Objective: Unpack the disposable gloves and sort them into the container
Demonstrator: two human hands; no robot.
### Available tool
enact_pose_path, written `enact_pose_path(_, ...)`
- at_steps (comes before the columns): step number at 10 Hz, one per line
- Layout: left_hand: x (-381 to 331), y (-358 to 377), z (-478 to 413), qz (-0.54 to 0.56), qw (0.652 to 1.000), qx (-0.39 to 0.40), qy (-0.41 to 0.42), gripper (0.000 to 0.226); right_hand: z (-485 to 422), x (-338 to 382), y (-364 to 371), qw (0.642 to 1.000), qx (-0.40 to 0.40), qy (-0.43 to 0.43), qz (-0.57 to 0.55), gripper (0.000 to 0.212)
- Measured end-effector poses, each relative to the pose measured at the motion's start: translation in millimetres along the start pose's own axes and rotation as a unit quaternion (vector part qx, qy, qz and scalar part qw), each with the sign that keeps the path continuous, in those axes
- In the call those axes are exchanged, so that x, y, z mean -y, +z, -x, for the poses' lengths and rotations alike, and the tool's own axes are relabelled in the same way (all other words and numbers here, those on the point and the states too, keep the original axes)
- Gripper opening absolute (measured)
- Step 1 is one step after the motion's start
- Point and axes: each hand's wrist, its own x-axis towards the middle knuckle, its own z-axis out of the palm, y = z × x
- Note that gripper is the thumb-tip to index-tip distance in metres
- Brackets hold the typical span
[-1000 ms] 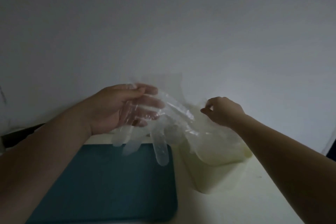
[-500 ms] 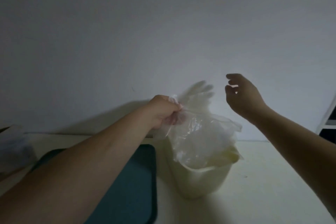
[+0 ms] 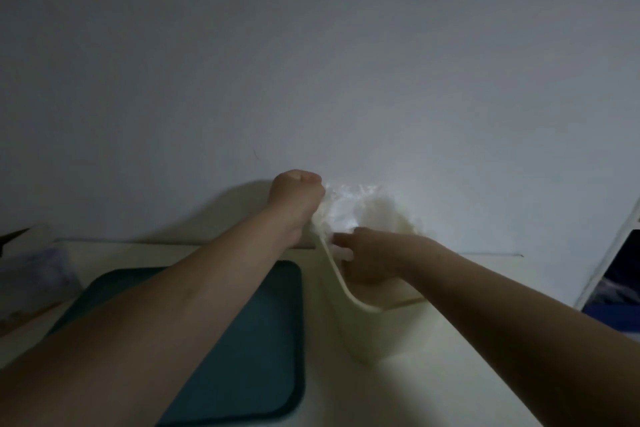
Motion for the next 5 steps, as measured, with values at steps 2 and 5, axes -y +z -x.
enact_pose_path(2,11.1,-27.2,4.7,0.015,1.0,0.017,0.016,0.021,-15.6,-2.5,26.1,0.989,0.042,0.004,0.142,0.048)
enact_pose_path(5,22.7,-52.7,33.9,-0.01,0.997,0.056,0.049,0.014,24.2,9.0,-16.3,0.998,-0.045,0.001,0.042,0.041)
